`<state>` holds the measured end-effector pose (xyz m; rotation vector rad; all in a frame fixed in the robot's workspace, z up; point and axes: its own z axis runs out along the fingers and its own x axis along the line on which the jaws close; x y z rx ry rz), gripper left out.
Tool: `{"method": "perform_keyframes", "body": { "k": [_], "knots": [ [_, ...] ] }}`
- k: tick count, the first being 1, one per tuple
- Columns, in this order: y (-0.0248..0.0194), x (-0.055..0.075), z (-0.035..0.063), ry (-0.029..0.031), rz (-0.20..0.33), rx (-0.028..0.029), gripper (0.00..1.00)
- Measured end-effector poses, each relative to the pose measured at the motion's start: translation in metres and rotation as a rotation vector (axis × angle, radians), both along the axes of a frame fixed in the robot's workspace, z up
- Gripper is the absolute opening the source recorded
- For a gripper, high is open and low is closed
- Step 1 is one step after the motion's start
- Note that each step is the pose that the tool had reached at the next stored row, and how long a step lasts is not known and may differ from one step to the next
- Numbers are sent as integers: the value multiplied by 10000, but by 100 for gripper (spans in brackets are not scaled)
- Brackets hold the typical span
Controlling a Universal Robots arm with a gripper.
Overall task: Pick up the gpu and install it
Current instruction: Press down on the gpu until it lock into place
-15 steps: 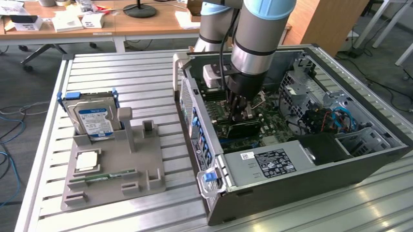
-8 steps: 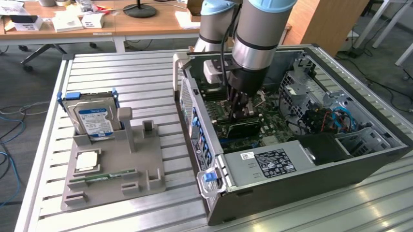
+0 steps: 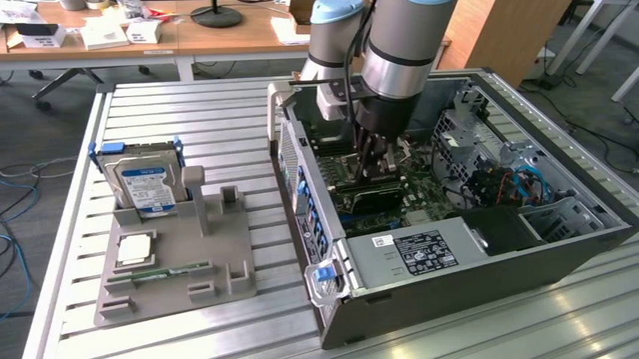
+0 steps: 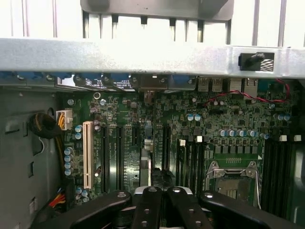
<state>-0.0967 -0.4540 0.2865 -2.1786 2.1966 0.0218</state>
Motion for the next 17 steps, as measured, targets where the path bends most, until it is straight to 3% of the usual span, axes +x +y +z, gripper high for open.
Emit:
{"method": "perform_keyframes", "body": {
  "k": [17],
  "knots": [
    [0, 64, 3, 1, -1, 0, 11]
  ]
}}
